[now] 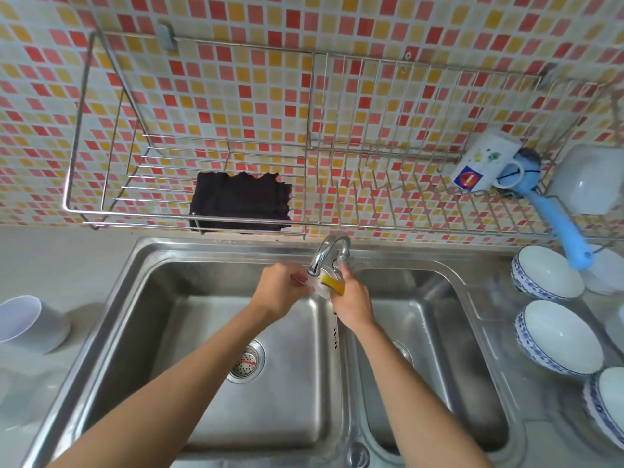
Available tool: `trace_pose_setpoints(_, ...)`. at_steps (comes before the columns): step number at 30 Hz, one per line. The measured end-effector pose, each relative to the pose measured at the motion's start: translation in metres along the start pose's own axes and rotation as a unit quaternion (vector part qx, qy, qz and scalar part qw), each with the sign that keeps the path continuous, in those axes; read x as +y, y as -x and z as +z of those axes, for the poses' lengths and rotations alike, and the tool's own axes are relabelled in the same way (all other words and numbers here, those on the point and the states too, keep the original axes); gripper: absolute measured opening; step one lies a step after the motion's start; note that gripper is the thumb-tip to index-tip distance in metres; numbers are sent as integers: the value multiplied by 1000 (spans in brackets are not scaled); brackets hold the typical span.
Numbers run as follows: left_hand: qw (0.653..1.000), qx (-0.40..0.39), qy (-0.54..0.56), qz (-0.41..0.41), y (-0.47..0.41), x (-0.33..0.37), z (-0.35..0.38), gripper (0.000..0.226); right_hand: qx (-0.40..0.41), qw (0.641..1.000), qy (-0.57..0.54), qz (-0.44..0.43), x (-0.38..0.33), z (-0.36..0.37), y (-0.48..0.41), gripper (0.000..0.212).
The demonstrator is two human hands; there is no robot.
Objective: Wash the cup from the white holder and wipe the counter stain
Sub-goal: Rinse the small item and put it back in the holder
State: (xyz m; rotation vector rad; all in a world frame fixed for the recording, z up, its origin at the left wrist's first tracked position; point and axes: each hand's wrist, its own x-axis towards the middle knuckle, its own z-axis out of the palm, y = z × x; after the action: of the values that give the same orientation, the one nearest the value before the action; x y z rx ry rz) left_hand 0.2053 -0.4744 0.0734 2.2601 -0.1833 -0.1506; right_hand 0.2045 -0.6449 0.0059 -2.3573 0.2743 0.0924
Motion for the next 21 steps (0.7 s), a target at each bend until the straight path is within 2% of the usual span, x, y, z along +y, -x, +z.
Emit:
trace_pose_setpoints(2, 1000, -2, 3, 5, 0, -1, 2, 14, 17, 1000, -11, 4, 4, -4, 4, 69)
trace_pose_setpoints(7, 1000, -4, 19, 20, 9, -3, -3, 8, 34, 999, -16, 38, 19, -13, 17, 68)
trace_pose_setpoints(21, 998, 1, -7, 59, 13, -6, -4, 17, 26, 997, -52, 57, 22, -9, 38, 62)
